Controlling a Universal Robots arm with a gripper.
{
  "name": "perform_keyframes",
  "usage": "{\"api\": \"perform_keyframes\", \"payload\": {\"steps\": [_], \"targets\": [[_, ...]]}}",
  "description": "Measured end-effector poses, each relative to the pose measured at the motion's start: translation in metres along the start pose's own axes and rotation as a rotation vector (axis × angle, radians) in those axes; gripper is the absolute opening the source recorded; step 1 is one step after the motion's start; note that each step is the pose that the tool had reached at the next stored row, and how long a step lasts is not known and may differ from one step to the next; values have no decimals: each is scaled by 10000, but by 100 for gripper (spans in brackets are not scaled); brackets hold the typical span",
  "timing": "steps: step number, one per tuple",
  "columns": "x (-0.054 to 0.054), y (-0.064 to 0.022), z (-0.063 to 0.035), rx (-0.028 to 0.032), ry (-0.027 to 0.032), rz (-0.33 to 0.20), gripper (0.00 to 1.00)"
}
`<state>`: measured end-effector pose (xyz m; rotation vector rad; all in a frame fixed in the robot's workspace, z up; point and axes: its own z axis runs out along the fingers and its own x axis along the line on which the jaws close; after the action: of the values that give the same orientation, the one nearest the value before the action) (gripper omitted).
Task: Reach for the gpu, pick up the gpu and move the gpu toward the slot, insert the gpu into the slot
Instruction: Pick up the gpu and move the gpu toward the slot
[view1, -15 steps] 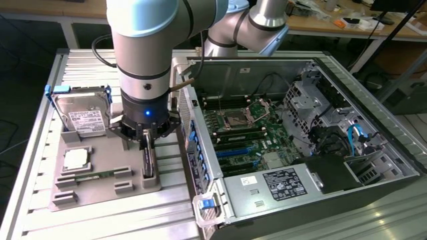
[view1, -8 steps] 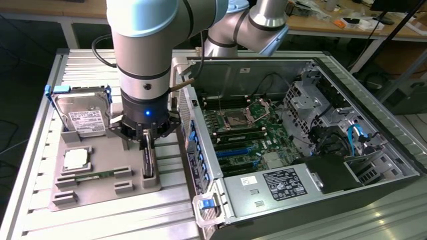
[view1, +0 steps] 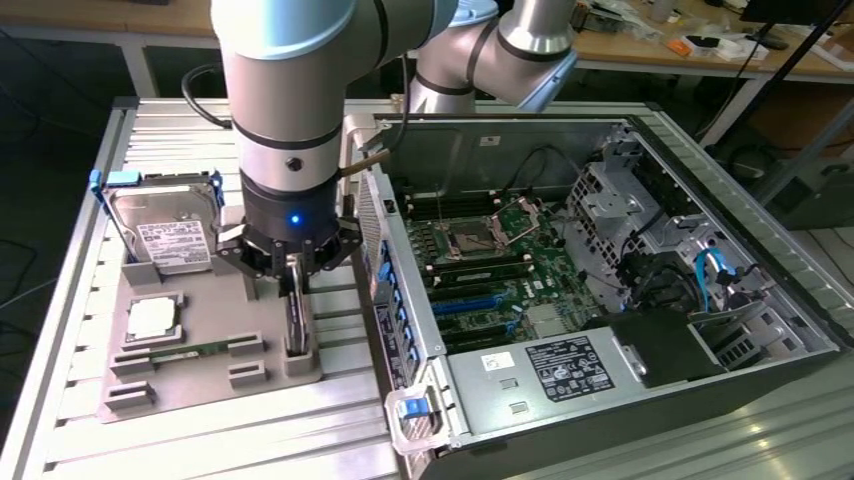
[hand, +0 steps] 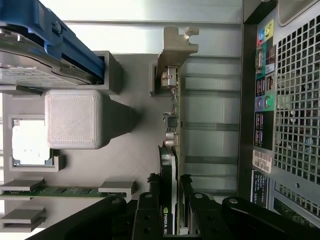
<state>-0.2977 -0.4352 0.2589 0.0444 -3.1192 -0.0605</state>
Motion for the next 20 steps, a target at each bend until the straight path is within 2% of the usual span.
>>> {"api": "perform_keyframes", "payload": {"steps": [8,20], "targets": [[1,5,-116,43,2,1,27],[1,10,-255,69,2,3,27]]}}
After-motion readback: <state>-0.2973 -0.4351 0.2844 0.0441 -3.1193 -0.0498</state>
